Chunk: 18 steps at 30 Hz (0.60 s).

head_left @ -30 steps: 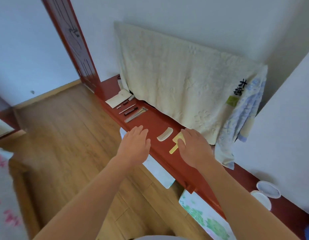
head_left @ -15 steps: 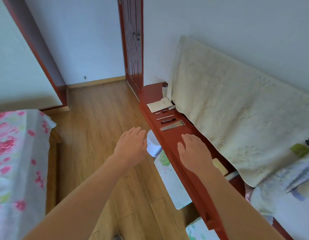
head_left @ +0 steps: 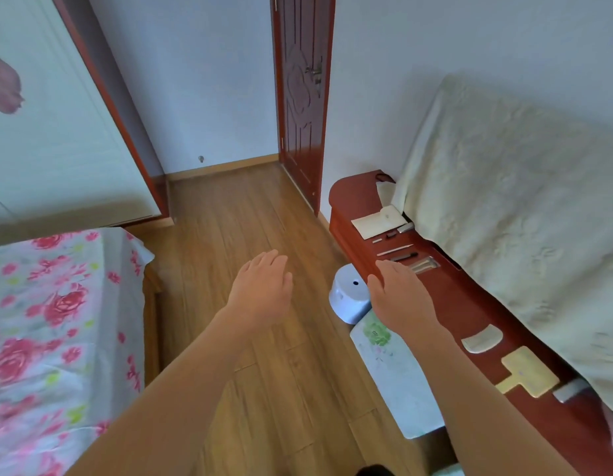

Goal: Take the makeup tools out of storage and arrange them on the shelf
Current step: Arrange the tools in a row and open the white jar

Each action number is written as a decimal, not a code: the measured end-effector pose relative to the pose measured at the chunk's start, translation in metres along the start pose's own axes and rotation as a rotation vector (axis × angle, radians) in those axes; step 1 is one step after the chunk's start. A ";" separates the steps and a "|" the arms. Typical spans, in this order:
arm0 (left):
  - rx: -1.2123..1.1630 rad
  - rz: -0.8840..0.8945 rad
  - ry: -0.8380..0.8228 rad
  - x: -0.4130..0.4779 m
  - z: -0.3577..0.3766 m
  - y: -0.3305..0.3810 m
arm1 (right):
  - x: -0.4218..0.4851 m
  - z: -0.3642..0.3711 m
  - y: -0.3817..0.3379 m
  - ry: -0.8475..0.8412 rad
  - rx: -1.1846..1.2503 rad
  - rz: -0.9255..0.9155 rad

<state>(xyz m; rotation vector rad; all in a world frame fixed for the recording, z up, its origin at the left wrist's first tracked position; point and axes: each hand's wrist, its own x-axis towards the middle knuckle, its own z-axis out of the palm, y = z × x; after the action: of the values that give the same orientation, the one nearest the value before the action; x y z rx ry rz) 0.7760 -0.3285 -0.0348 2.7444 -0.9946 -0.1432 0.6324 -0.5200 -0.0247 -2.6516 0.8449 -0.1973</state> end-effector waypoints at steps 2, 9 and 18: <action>-0.002 0.001 -0.005 0.010 -0.002 -0.014 | 0.009 0.009 -0.004 -0.018 -0.007 0.011; -0.024 0.010 -0.040 0.059 0.003 -0.038 | 0.060 0.021 -0.014 -0.023 -0.014 0.025; 0.022 0.030 -0.094 0.153 -0.015 -0.043 | 0.168 0.031 -0.012 -0.058 0.027 0.019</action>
<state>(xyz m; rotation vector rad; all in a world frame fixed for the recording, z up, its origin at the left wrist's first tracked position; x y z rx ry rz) 0.9223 -0.3919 -0.0332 2.7641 -1.0666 -0.2601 0.7829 -0.5999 -0.0446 -2.6102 0.8420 -0.1249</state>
